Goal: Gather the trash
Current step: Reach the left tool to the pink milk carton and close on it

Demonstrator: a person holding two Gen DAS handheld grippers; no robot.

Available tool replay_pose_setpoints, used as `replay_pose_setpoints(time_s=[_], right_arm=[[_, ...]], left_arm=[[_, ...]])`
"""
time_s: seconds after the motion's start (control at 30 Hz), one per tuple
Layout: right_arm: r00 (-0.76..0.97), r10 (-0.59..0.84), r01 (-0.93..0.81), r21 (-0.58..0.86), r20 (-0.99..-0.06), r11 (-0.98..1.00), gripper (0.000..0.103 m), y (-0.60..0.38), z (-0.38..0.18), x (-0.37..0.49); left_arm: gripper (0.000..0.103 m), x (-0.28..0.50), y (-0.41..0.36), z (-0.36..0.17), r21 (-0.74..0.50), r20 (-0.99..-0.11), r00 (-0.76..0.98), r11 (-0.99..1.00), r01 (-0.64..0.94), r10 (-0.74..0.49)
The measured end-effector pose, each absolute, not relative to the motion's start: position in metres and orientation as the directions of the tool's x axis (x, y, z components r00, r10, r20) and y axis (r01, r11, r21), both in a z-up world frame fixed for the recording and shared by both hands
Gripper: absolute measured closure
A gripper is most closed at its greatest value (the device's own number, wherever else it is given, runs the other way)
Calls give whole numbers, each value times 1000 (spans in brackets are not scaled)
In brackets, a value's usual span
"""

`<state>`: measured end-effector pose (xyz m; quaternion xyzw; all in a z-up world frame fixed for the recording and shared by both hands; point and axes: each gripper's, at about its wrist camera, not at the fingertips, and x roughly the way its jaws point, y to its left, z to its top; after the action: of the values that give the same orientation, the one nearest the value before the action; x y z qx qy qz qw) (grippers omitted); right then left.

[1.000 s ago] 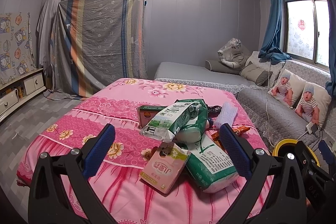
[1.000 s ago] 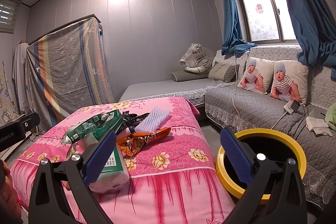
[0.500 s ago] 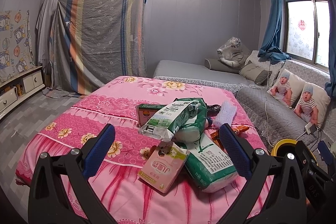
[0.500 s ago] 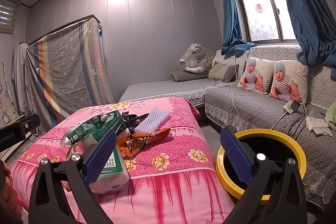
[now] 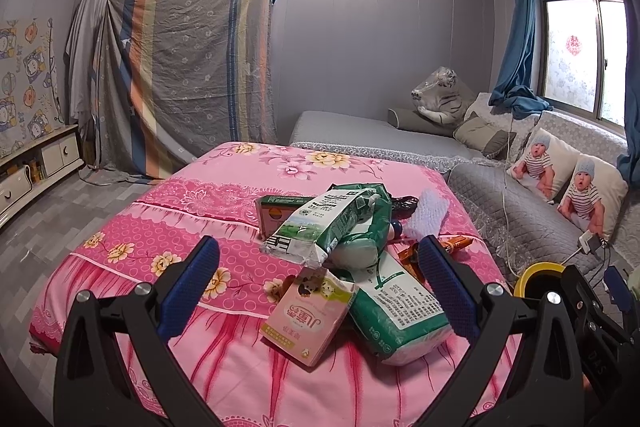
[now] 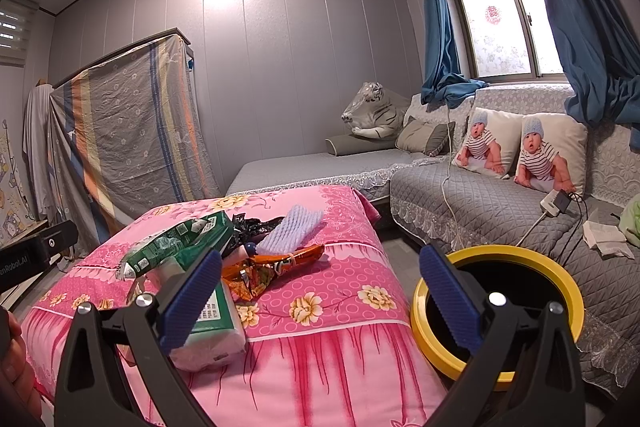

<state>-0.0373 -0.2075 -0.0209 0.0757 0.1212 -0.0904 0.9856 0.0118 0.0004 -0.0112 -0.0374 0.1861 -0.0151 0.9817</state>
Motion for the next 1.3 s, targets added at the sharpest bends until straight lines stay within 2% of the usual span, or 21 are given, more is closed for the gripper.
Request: replay_pose_setpoints(time_s=[0.17,0.33,0.43,0.53,0.63,0.77,0.93,1.17,1.3], right_arm=[[954,-159,196,127,-254,972,7,-208,-21,-37],[954,-169,207,133,-248,969,7,-212,-23,-37],[951,-170,213,150,-260,965,7,-216,-28,-35],[944,-161,217,173,-288,961,7,-221,-33,-30],[938,-156,219,182,-310,958,7,-223,-37,-26],[936,-151,215,177,-318,960,7,-224,-39,-22],[931,-154,220,173,-331,960,7,-224,-40,-19],[926,-156,226,175,-345,958,7,-227,-42,-15],[924,-150,221,172,-352,960,7,-226,-43,-13]], left_arm=[[8,16,2,-11,-74,-377,922,995,60,-84],[8,32,38,-26,-152,-415,883,973,172,-220],[8,42,59,-41,-152,-459,857,971,184,-234],[8,46,80,-51,-164,-466,849,967,193,-248],[8,49,88,-54,-135,-464,845,965,226,-264],[8,56,75,-62,-62,-490,807,937,345,-330],[8,72,43,-90,82,-575,752,892,444,-322],[8,97,30,-113,78,-652,679,860,504,-339],[8,113,31,-120,24,-683,641,867,498,-350]])
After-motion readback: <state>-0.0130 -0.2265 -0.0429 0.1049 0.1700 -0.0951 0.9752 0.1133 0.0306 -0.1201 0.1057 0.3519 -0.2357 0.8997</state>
